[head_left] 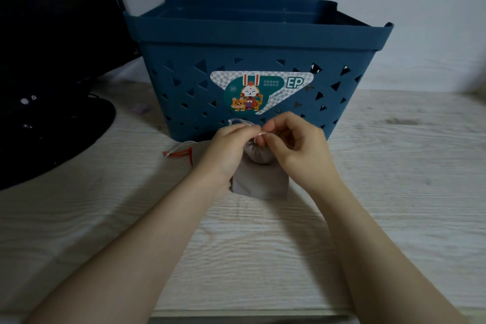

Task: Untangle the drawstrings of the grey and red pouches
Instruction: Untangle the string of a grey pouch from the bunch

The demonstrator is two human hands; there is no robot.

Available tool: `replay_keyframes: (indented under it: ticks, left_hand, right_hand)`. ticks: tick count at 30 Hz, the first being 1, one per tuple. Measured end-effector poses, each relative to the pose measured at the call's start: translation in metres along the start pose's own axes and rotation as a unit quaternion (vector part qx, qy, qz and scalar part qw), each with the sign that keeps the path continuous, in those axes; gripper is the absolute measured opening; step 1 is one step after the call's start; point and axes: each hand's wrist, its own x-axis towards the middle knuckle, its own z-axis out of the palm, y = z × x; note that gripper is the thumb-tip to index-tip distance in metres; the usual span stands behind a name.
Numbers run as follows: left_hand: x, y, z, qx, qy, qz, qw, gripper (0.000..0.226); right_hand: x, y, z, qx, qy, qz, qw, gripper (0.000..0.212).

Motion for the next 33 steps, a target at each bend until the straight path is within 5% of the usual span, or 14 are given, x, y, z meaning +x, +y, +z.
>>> replay_keyframes:
  ticks: [8,14,20,29,33]
  left_hand:
    - [-0.002,0.004,-0.002,0.011,-0.03,0.002,0.999,0.036]
    - [-0.002,-0.006,0.0,0.223,-0.037,0.16,0.961,0.019]
    - [-0.002,-0.012,-0.006,0.391,0.023,0.296,0.871,0.008]
    - [0.0,-0.012,-0.009,0.391,0.061,0.338,0.854,0.014]
    - [-0.001,-0.012,-0.008,0.437,0.052,0.387,0.811,0.024]
  right_hand:
    - [0.002,-0.002,-0.003,0.175,-0.018,0.122,0.977,0.01]
    - [0.006,0.004,-0.007,0.234,0.059,0.194,0.951,0.016]
    - [0.004,0.008,-0.001,0.113,0.072,0.165,0.977,0.015]
    - [0.003,0.007,-0.002,-0.011,0.015,0.088,0.996,0.007]
    - [0.002,0.006,-0.002,-0.073,0.023,0.047,0.996,0.012]
